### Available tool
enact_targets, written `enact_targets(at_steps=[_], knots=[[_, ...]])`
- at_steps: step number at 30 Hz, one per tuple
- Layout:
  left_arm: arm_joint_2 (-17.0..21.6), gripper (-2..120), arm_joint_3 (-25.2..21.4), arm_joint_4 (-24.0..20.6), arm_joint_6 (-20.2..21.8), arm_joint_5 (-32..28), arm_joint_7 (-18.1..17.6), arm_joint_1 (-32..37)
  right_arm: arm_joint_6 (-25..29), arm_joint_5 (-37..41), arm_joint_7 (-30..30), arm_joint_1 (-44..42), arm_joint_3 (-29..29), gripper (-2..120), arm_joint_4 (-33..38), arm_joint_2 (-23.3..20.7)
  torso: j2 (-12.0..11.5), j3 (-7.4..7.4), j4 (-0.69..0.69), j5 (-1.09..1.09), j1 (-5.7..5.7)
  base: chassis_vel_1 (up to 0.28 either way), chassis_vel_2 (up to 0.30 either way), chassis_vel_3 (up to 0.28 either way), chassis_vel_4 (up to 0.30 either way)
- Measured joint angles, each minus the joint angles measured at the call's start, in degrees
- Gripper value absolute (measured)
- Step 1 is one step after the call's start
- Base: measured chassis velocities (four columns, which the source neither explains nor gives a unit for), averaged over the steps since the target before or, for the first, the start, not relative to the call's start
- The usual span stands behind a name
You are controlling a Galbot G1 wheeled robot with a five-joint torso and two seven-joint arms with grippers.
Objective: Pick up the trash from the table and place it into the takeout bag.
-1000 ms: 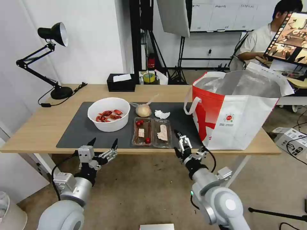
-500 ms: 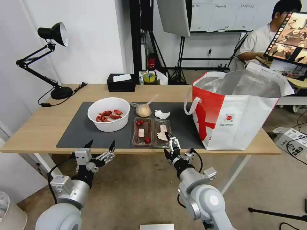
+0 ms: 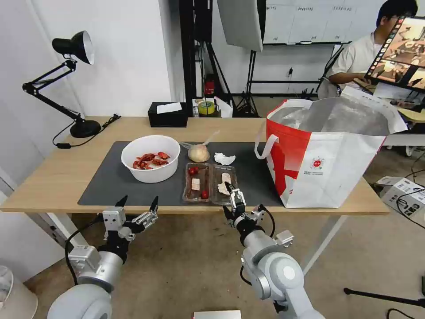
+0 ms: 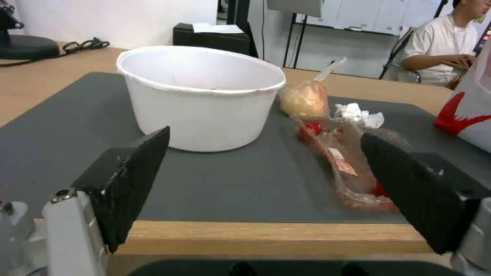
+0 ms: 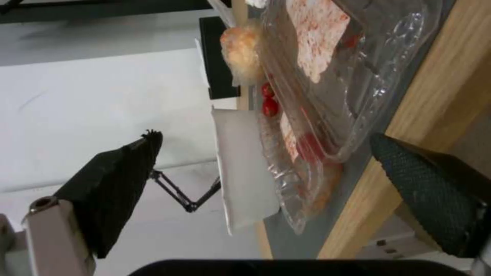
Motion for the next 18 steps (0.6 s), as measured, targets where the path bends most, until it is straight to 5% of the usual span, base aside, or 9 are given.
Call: enact_targets(at_steps=[18], knots=[[0.1,100,-0.2,-0.2,-0.1,0.1,0.0,0.4,-0.1,0.4,-0.4,0.6,0.3,100,-1.8,1.5,0.0,0.00,0.00,0.00,0.00,0.000,0.000,0.000,0.000]])
